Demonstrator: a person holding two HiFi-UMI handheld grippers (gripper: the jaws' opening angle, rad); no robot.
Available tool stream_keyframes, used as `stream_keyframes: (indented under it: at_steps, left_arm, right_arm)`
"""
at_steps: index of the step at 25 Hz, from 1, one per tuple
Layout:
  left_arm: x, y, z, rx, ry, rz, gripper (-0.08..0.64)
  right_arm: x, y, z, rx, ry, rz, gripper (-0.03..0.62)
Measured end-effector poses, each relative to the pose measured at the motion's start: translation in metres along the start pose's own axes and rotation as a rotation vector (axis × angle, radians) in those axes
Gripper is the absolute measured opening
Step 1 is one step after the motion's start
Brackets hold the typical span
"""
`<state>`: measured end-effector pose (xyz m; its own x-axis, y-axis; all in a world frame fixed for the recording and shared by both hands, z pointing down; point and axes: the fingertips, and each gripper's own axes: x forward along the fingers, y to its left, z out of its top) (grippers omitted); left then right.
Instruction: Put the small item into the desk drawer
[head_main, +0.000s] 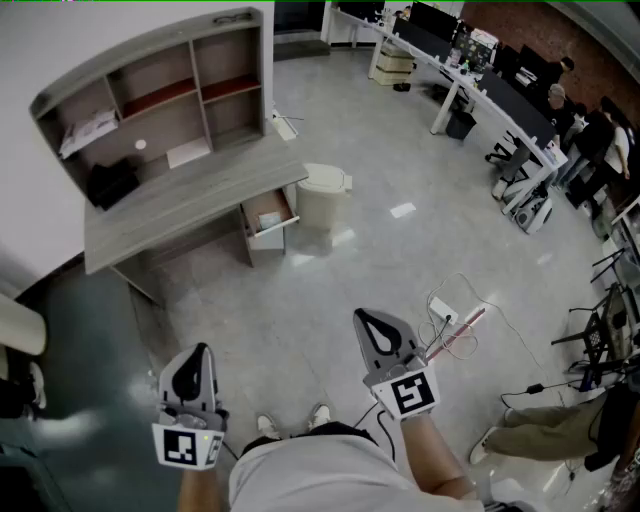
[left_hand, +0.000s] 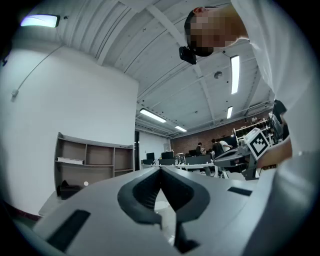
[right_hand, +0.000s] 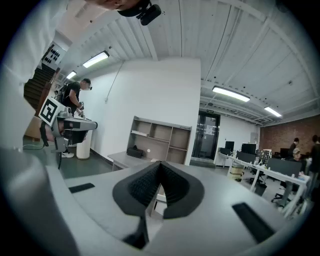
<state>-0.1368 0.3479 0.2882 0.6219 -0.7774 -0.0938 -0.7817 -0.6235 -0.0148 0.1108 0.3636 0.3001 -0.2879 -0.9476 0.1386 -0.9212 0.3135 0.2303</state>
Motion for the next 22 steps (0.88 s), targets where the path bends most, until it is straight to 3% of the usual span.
stream_keyframes:
  at_steps: [6,17,22]
  left_arm:
    - [0.006,-0.001,0.001,0.007,-0.005,-0.003,0.017]
    - [0.034,-0.051,-0.003,0.017,-0.002,0.014,0.017]
    - [0.056,-0.053,-0.009,0.013,0.016,0.017,0.017]
  right_arm:
    - [0.001,-0.007,-0.001,0.064,-0.026,0.01,0.021]
    - [-0.022,-0.05,-0.028,0.077,-0.026,0.042,0.021]
    - [-0.009,-0.068,-0.045,0.105,-0.008,0.049,0.021]
